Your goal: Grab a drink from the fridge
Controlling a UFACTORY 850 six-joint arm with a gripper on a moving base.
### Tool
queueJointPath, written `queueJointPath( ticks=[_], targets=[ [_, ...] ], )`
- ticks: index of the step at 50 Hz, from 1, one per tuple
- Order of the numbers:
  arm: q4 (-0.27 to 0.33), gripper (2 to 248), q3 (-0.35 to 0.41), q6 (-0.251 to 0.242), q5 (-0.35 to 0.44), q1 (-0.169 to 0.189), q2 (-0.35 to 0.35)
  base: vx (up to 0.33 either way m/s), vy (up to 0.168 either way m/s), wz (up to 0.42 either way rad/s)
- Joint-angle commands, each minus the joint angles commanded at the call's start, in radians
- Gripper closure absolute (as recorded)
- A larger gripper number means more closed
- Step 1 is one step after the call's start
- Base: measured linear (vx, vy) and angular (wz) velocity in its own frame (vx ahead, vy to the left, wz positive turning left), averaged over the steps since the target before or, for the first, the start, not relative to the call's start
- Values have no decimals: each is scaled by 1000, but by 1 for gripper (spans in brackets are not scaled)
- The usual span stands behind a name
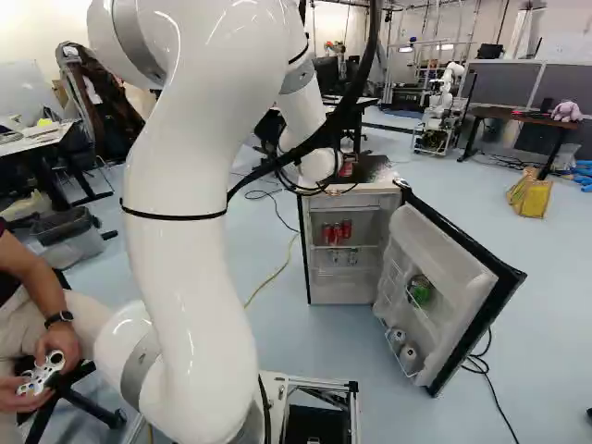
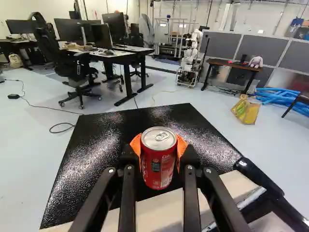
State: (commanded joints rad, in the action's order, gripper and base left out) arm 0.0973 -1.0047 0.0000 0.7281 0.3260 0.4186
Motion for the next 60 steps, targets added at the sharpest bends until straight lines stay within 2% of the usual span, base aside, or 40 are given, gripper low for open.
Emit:
queueJointPath(
  ticks=[30,50,55,56,60],
  targets=[
    [0,159,-1,0,0,0,47,0,0,0],
    [0,159,-1,0,0,0,52,0,0,0],
    [0,154,-1,0,0,0,52,0,0,0],
    [0,124,-1,0,0,0,52,0,0,0],
    [0,124,-1,0,0,0,52,0,0,0]
  ],
)
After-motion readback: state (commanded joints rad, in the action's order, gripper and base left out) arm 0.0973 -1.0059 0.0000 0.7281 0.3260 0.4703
